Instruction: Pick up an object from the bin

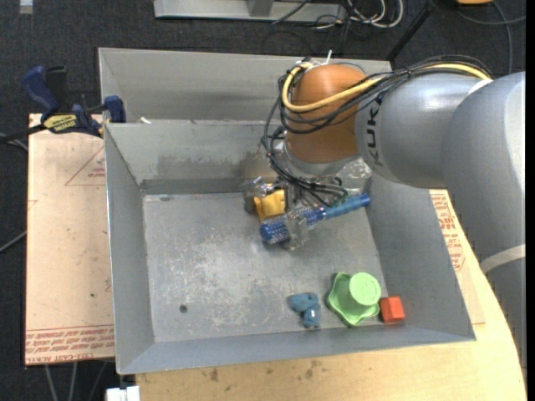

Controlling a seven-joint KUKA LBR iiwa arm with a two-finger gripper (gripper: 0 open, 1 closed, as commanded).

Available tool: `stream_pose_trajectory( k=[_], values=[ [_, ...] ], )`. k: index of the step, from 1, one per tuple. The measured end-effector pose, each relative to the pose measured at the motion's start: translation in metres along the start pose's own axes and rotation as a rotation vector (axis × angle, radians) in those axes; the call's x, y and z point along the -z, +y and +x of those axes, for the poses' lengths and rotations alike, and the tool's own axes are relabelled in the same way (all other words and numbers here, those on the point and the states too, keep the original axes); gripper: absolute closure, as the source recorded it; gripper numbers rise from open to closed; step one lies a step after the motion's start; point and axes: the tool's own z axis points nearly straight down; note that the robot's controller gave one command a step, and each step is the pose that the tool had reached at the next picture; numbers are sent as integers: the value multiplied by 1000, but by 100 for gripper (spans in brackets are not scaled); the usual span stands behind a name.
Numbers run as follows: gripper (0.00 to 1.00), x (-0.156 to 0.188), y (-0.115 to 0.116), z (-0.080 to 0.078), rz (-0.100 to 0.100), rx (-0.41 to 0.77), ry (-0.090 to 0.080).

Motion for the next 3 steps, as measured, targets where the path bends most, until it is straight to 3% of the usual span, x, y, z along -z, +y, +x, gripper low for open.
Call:
stream_pose_trajectory(
  k=[1,2,3],
  values=[
    [0,8,-1,-2,-2,161,3],
    [0,-1,2,4,0,200,1],
    [100,-3,3,6,-8,199,12]
  ],
)
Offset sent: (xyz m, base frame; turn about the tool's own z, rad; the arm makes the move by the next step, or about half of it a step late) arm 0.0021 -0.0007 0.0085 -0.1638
